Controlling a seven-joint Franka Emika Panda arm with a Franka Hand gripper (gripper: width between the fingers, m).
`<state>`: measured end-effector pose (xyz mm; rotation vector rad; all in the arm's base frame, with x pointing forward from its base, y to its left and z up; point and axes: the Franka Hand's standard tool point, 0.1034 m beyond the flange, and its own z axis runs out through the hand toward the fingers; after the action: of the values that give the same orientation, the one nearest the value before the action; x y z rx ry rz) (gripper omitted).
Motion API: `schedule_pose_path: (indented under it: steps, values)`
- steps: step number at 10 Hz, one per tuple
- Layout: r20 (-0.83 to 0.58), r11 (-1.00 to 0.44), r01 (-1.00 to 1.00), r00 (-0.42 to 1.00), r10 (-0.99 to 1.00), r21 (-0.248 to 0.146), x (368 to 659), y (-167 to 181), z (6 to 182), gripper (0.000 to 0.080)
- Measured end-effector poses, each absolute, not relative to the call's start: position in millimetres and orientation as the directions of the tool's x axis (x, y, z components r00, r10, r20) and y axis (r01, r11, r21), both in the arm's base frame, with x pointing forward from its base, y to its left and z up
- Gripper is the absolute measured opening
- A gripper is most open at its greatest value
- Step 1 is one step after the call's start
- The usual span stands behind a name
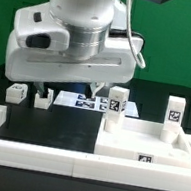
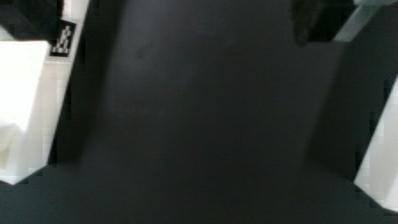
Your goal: Assemble square table
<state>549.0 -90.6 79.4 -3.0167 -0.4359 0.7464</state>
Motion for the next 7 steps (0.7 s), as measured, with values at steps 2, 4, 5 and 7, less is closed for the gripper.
schedule_pose_path:
  steps: [2,4,5,7]
  values:
    - [-0.458,-0.964,0.256,0.85,0.261,-0.074,546.2,-104.6,79.0,0.0648]
    - [-0.467,-0.978,0.203,0.861,0.202,-0.05,538.6,-124.5,80.7,0.0648]
    - [-0.479,-0.987,0.156,0.864,0.151,-0.03,528.9,-132.5,78.3,0.0648]
    - [-0.511,-0.995,0.104,0.854,0.096,-0.013,509.3,-142.5,69.9,0.0648]
